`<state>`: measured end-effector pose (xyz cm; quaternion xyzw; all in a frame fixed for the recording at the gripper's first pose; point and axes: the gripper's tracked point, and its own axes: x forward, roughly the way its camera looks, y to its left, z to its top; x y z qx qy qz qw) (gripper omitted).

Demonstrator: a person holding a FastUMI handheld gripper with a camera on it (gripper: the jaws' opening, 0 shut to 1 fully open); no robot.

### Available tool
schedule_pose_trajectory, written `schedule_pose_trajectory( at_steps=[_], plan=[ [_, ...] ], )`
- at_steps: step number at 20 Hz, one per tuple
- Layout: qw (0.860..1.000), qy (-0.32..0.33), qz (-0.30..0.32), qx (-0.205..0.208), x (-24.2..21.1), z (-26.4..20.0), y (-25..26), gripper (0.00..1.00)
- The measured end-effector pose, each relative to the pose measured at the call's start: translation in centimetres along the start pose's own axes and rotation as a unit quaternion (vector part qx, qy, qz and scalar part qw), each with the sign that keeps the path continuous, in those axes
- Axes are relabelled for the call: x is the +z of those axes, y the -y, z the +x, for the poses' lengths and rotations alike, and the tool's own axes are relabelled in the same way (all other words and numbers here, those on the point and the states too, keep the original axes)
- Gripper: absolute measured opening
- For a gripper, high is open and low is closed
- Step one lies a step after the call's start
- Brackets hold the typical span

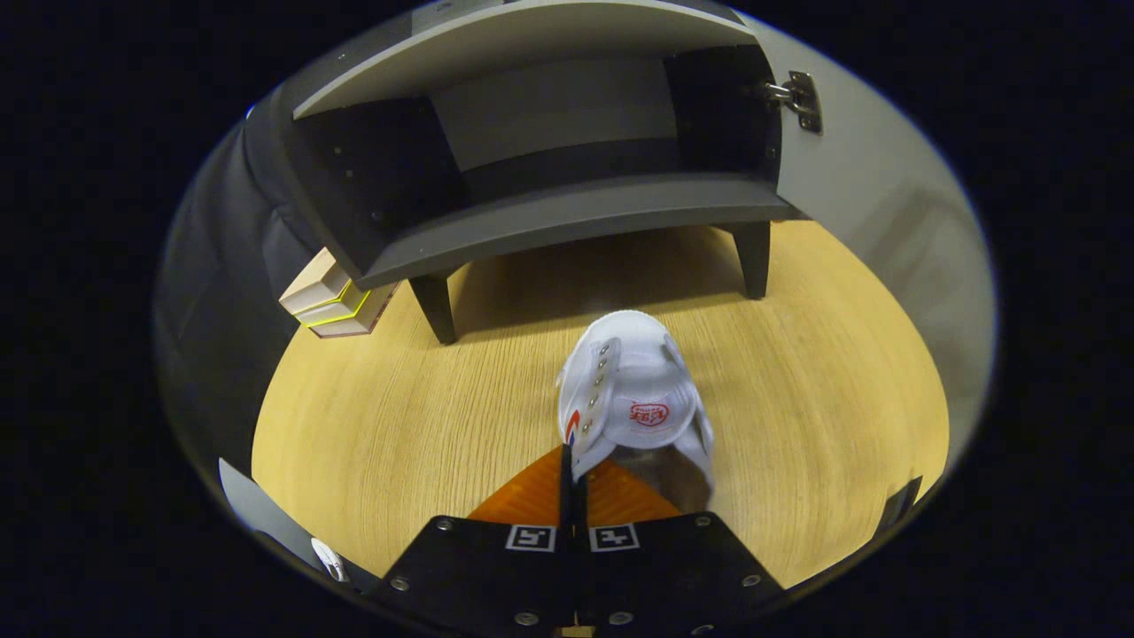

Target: Open the shoe cabinet door, grab the shoes and put them into the shoe cabinet, then close the shoe cabinet door.

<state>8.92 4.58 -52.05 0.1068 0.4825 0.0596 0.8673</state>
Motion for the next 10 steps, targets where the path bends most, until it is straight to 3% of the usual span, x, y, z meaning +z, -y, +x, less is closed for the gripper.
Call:
schedule_pose_trajectory(
  at_steps=[10],
  plan=[
    [0.998,0.059,0.016,0.005,4.9,-8.8,-2.7,0.00]
  ],
)
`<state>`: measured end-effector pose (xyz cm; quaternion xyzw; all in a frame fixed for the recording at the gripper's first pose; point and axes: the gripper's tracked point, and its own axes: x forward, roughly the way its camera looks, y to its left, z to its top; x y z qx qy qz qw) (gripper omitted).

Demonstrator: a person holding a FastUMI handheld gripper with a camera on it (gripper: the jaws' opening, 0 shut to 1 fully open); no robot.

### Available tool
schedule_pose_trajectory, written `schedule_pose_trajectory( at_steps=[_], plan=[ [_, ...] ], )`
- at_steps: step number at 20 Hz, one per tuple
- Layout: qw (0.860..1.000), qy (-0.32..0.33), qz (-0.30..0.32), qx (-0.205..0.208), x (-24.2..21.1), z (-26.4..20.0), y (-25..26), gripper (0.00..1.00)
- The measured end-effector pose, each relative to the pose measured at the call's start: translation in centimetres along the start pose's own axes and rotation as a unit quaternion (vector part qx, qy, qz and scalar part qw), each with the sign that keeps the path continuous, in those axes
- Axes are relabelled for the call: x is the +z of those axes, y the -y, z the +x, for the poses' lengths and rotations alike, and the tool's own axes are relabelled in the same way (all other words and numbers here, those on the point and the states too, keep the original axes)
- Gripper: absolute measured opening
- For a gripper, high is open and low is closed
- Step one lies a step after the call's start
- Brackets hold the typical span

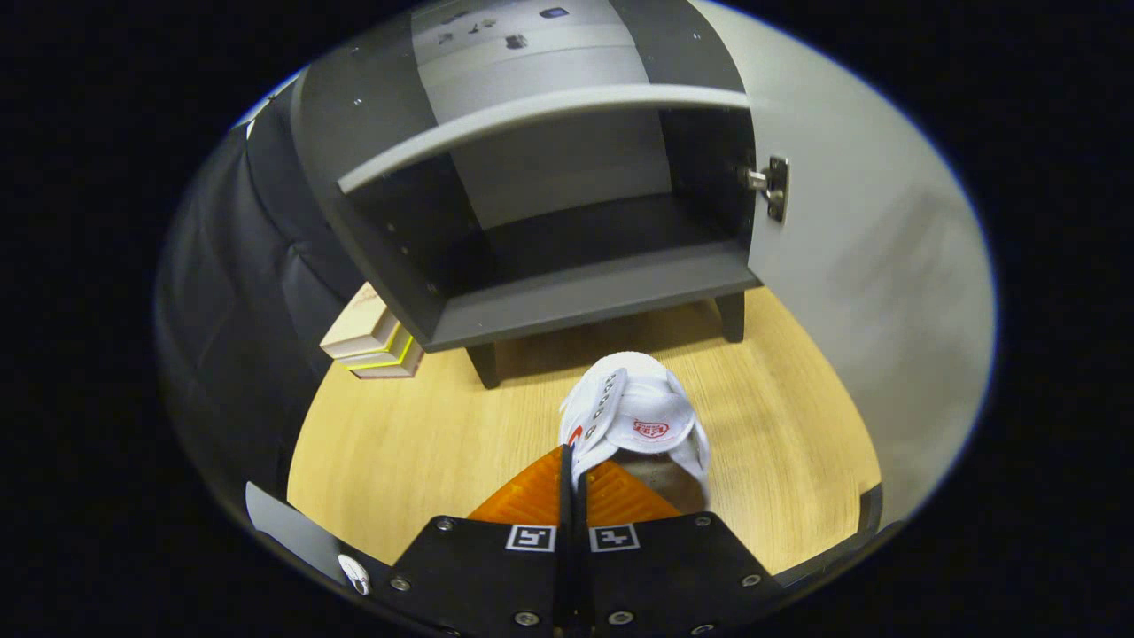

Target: Open the shoe cabinet door, grab the shoes and put them into the shoe cabinet, then close the shoe cabinet door.

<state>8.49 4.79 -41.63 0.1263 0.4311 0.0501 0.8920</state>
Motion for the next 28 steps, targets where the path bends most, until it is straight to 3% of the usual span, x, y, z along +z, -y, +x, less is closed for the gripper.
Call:
schedule_pose_trajectory(
  at_steps=[7,15,20,26,28],
  plan=[
    [0.995,0.101,-0.005,0.000,8.8,-8.2,-3.3,0.00],
    [0.985,0.170,-0.021,0.003,14.8,-14.2,-5.7,0.00],
    [0.984,0.174,-0.034,0.015,18.1,-13.2,-7.2,0.00],
    [0.986,0.160,-0.040,0.034,22.1,-8.6,-7.6,0.00],
    [0.986,0.150,-0.033,0.059,23.4,-7.2,-8.6,0.00]
  ],
)
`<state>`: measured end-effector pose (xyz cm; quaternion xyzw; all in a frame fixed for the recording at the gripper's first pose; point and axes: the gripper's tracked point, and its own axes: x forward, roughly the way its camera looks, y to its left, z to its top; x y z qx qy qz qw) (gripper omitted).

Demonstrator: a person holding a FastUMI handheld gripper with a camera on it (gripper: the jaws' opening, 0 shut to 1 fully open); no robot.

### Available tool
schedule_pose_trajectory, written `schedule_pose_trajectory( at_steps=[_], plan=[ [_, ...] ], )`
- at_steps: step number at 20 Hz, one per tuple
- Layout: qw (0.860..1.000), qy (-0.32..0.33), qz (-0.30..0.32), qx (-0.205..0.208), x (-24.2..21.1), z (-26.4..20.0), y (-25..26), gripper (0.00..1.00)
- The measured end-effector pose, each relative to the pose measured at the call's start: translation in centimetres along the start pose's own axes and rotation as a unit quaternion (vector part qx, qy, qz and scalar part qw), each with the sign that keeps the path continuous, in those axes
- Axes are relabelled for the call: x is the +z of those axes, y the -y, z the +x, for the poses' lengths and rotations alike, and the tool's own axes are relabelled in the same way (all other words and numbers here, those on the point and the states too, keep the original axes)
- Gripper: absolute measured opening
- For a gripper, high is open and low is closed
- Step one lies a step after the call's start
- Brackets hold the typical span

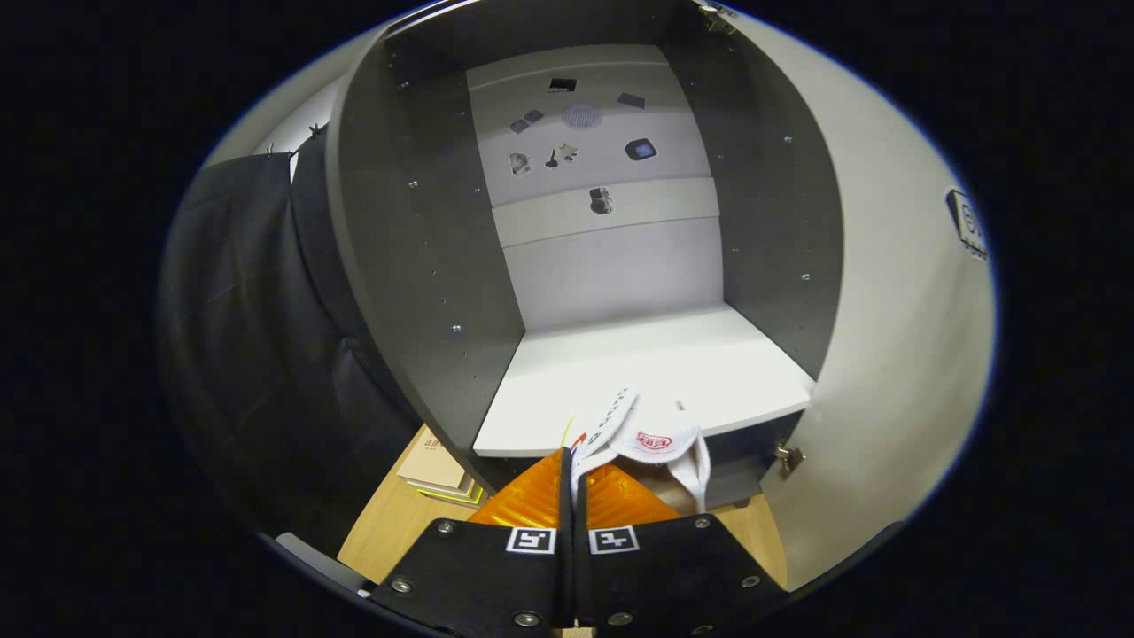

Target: Open the shoe cabinet door, grab the shoes and put them into the shoe cabinet, then close the shoe cabinet door.

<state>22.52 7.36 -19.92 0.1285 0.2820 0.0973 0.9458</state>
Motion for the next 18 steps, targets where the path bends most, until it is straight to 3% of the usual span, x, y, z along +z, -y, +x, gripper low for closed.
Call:
schedule_pose_trajectory(
  at_steps=[4,8,11,18],
  plan=[
    [0.999,0.003,-0.033,-0.008,2.1,5.0,1.4,0.00],
    [1.000,-0.002,-0.014,0.016,3.9,9.3,2.0,0.00],
    [0.999,0.003,-0.047,0.008,5.1,13.0,2.4,0.00],
    [0.999,0.007,-0.035,0.011,6.5,17.5,2.6,0.00]
  ],
)
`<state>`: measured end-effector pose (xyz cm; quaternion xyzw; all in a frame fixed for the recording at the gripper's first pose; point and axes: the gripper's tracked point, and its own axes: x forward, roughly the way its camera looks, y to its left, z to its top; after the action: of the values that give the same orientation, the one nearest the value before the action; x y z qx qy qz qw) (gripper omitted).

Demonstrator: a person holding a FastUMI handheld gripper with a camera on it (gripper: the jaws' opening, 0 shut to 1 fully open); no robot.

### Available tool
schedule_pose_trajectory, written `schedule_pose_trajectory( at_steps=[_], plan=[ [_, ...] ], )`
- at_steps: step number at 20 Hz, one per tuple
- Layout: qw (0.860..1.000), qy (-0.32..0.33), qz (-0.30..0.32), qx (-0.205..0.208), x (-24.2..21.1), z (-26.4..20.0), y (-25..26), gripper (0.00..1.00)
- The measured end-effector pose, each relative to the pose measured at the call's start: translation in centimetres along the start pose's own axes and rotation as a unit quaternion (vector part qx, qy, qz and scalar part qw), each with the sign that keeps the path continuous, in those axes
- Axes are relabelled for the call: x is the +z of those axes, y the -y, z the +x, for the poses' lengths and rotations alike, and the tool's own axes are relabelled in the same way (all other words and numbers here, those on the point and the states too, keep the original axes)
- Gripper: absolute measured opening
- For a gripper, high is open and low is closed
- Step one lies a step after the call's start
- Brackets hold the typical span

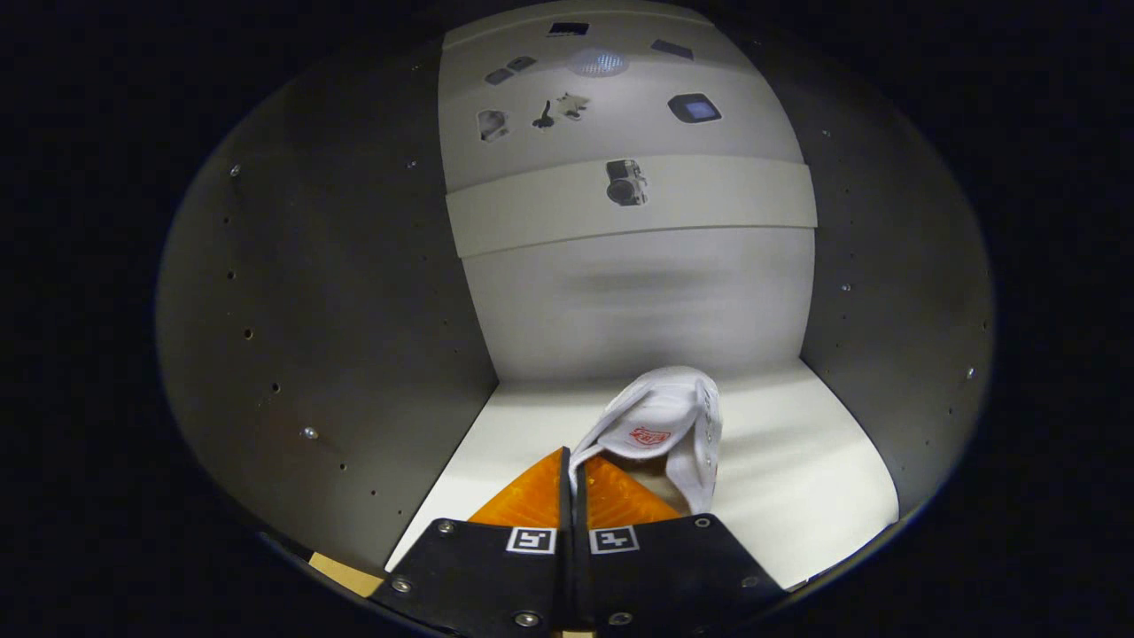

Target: Open the shoe cabinet door, grab the shoes and put them into the shoe cabinet, then close the shoe cabinet door.

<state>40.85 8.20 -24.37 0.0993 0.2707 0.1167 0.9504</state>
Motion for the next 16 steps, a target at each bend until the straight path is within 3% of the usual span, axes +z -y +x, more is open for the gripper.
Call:
schedule_pose_trajectory(
  at_steps=[5,10,16],
  plan=[
    [1.000,0.005,-0.014,-0.018,-0.1,0.1,0.1,0.07],
    [1.000,0.001,-0.008,-0.018,-0.2,-2.8,-0.8,0.38],
    [0.998,0.025,-0.021,-0.057,-0.3,-9.0,-1.7,0.62]
  ],
)
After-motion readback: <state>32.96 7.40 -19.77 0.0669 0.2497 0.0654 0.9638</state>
